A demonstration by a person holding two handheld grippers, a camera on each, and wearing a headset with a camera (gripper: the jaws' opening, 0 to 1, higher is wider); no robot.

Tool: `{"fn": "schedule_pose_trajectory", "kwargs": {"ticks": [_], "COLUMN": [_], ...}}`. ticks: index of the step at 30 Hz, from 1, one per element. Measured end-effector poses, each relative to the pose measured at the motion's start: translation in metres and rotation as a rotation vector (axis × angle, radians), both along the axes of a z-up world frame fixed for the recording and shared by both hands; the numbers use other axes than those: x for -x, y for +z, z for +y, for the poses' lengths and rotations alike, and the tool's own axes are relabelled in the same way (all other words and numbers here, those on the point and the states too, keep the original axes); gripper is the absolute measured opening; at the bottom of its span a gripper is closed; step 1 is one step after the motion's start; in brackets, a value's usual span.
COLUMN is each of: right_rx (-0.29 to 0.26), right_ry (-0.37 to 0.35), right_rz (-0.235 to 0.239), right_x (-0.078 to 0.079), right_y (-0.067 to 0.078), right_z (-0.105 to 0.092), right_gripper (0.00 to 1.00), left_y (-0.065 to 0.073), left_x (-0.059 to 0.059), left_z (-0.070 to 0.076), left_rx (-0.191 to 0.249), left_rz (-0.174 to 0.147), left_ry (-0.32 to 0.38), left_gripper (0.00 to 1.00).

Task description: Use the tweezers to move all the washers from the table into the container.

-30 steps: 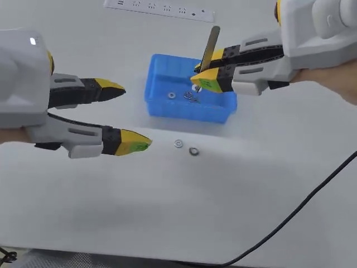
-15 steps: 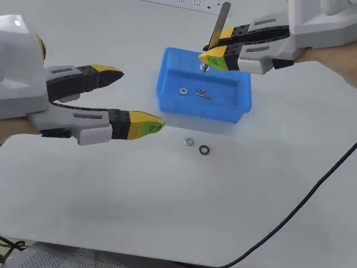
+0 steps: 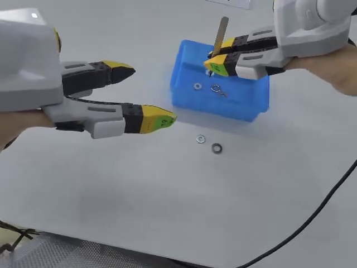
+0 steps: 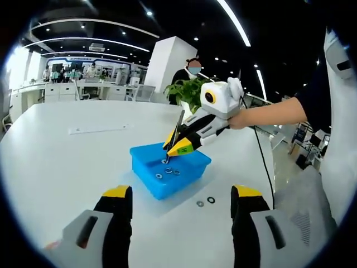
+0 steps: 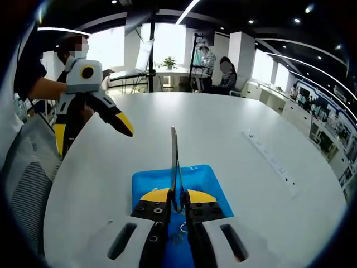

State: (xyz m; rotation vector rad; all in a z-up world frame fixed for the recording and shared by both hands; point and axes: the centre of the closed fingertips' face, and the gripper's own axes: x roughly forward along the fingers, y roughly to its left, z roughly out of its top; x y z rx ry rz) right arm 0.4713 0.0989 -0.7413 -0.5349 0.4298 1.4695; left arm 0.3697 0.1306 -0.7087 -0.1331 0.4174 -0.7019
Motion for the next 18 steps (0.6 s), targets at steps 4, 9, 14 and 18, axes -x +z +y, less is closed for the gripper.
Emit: {"fn": "schedule_pose_trajectory", "kwargs": {"ticks": [4,9,14,18], "right_rx": [-0.003,-0.005,0.006,-0.002], "right_ry": [-0.016,-0.027,-0.033,-0.040], "right_rz": [0.011,0.009,0.003,0.004], "right_x": [-0.004,-0.008,-0.012,-0.015], "right_y": [-0.008,-0.018,-0.026,-0.027], "right_z": [0.003,0.003,0.001,0.001], "right_gripper": [0.11,0.11,0.11,0.11], "left_y": [-0.001,-0.006,-0.010,-0.010], "left_x": [0.000,0.001,0.002,0.001], "left_z": [0.002,0.004,0.006,0.006], "left_rx": [0.001,-0.005,-0.014,-0.016], "left_rz": [0.003,0.018,0.028,0.031], "left_ry": [0.009,0.013,0.013,0.013], "left_gripper": [0.76,0.75,0.75,0.75]}}
